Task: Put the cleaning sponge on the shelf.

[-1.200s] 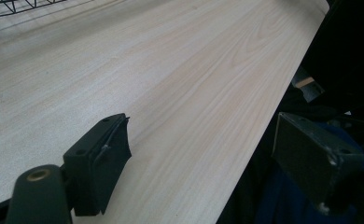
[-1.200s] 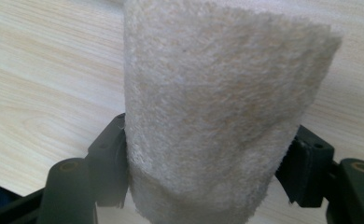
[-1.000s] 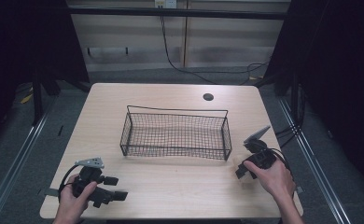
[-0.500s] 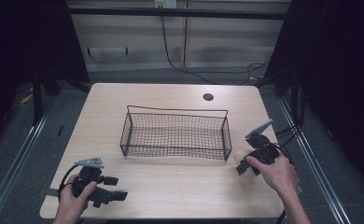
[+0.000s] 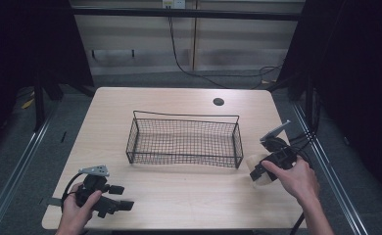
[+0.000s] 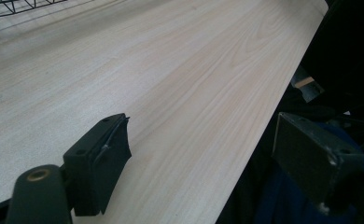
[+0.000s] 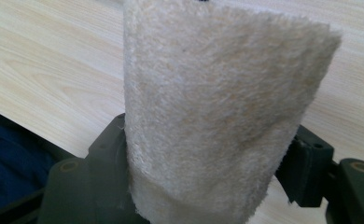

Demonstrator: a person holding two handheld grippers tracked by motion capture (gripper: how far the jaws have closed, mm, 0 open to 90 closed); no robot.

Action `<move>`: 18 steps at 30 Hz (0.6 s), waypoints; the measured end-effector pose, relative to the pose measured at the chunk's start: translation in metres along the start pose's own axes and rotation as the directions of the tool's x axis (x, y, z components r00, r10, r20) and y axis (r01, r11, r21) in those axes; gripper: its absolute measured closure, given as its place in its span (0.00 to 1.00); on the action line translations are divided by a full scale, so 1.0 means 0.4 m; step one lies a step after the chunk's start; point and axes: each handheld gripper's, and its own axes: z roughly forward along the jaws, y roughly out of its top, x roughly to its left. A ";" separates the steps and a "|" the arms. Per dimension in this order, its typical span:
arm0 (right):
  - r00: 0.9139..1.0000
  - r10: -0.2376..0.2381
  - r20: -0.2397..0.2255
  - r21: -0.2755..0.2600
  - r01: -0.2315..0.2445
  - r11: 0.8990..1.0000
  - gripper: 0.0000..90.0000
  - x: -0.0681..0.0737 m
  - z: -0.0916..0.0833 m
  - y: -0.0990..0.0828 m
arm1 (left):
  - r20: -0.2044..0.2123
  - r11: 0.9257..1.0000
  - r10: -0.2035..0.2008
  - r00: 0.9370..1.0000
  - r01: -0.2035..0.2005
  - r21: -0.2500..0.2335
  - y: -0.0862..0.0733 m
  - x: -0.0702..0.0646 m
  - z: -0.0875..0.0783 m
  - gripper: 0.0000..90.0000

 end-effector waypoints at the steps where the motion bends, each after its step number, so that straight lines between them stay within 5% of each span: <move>1: 1.000 -0.001 -0.002 -0.002 0.001 1.000 0.33 0.002 -0.003 0.001 | -0.003 1.000 -0.001 1.000 0.001 -0.001 0.000 0.000 0.000 0.20; 18: 0.999 -0.048 0.003 -0.016 0.049 0.999 0.33 0.032 -0.048 0.011 | -0.004 1.000 0.000 1.000 0.000 -0.004 0.000 0.000 -0.001 0.20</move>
